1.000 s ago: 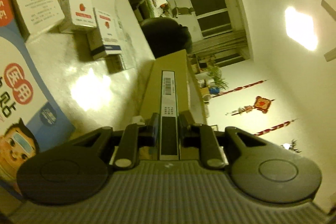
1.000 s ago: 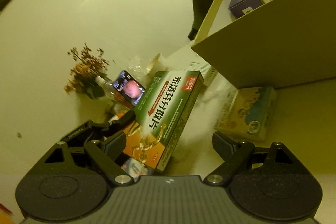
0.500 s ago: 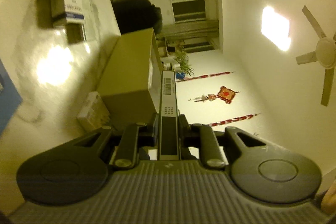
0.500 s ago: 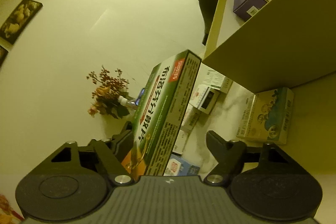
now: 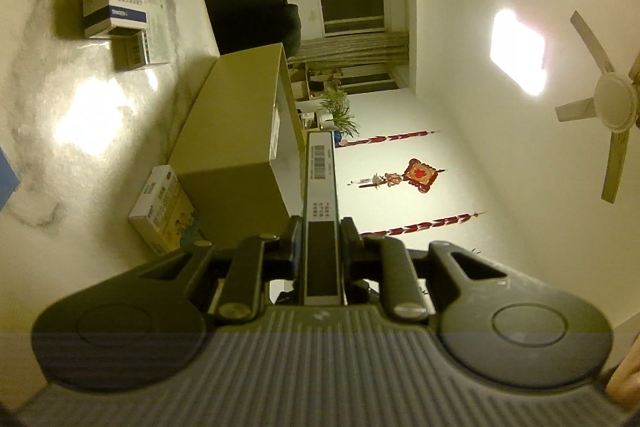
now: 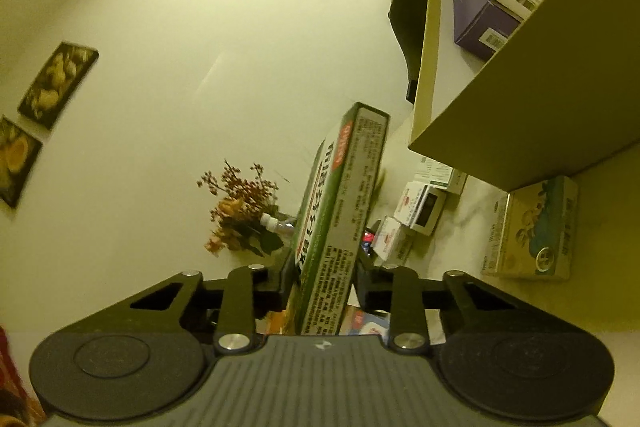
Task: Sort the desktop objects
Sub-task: 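Close the right gripper on the green-orange box while the left tool releases it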
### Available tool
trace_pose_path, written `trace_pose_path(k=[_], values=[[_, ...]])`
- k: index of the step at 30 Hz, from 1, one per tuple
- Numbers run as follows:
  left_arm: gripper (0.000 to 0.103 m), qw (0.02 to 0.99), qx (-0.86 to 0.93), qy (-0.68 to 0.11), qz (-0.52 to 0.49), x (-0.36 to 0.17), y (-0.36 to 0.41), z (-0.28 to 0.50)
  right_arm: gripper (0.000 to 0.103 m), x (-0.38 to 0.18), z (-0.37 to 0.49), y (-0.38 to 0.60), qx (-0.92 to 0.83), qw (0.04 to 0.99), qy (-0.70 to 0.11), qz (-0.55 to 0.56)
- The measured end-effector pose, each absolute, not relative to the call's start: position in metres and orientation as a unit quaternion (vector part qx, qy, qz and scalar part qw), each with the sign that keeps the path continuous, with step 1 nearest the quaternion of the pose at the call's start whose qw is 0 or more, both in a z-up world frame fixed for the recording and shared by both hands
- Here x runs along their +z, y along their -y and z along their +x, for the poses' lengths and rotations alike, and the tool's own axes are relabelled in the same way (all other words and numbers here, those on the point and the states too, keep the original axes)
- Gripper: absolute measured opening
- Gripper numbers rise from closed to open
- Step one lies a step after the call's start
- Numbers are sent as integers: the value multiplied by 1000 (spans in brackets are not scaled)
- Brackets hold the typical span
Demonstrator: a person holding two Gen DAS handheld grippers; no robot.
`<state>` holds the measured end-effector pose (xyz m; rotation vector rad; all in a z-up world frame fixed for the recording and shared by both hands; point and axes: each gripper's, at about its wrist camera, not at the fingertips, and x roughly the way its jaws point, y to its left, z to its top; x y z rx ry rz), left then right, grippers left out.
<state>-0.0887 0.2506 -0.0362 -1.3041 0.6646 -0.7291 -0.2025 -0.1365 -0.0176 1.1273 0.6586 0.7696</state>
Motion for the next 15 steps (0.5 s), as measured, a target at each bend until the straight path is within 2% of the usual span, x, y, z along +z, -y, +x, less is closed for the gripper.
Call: trace_pose_path(k=[8, 10, 15], values=[[24, 702, -328, -292, -560, -30, -249, -88, 22, -14, -201, 143, 347, 718, -294, 527], [29, 705, -329, -290, -558, -29, -249, -88, 22, -11, -202, 146, 343, 726, -291, 521], [33, 712, -328, -283, -552, -27, -250, -87, 22, -10, -201, 153, 326, 734, -291, 520]])
